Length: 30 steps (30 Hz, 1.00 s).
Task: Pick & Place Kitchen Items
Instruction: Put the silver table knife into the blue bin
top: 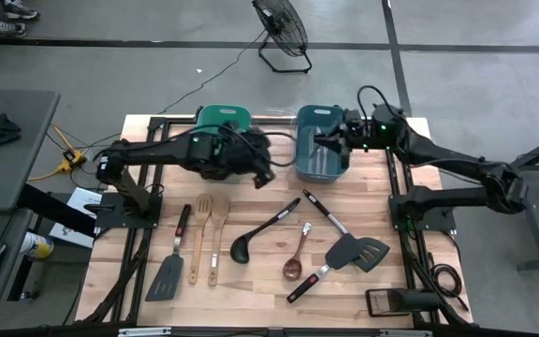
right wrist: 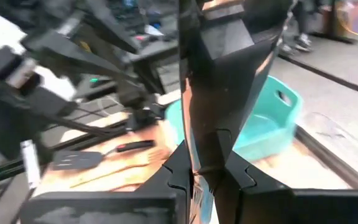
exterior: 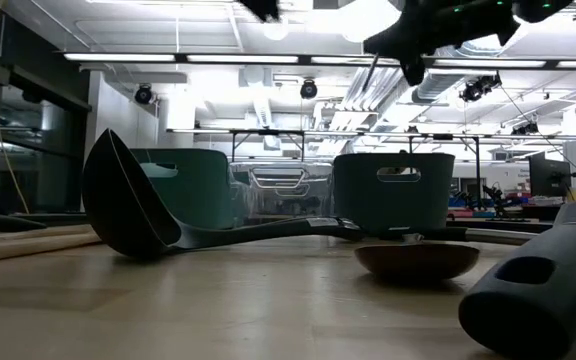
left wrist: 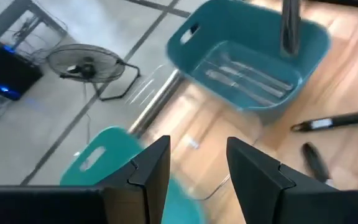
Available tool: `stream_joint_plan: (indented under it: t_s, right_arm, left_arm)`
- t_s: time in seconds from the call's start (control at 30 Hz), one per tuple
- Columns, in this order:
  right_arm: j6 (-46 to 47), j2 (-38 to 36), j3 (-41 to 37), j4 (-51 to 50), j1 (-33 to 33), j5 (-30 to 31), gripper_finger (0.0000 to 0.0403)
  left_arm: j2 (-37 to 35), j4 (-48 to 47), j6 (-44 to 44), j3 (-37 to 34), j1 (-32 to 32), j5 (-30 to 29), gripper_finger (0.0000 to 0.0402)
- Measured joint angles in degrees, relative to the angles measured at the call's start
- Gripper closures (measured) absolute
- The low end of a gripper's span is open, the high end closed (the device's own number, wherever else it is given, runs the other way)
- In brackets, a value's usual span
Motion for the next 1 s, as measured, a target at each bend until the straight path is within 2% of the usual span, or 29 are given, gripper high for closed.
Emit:
stream_joint_plan:
  t_s: [0.2, 0.3, 0.63, 1.0]
  right_arm:
    - [2.29, 7.68, 6.36, -8.40, -2.29, 11.63, 0.0374]
    - [4.44, 11.09, 8.95, -13.63, -4.59, 13.84, 0.0374]
    - [11.92, 20.40, 9.75, -25.65, -8.44, 13.76, 0.0374]
    - [22.38, 23.29, 9.77, -28.34, -8.40, 14.93, 0.0374]
  left_arm:
    - [-4.12, -1.32, 5.83, 0.10, 2.89, -1.07, 0.0247]
    - [-5.34, -1.42, 10.30, 0.11, 5.26, -1.05, 0.0247]
    - [-7.13, -3.90, 21.07, 0.04, 16.16, 5.04, 0.0247]
    - [-7.11, -3.82, 29.32, 0.04, 25.13, 10.96, 0.0247]
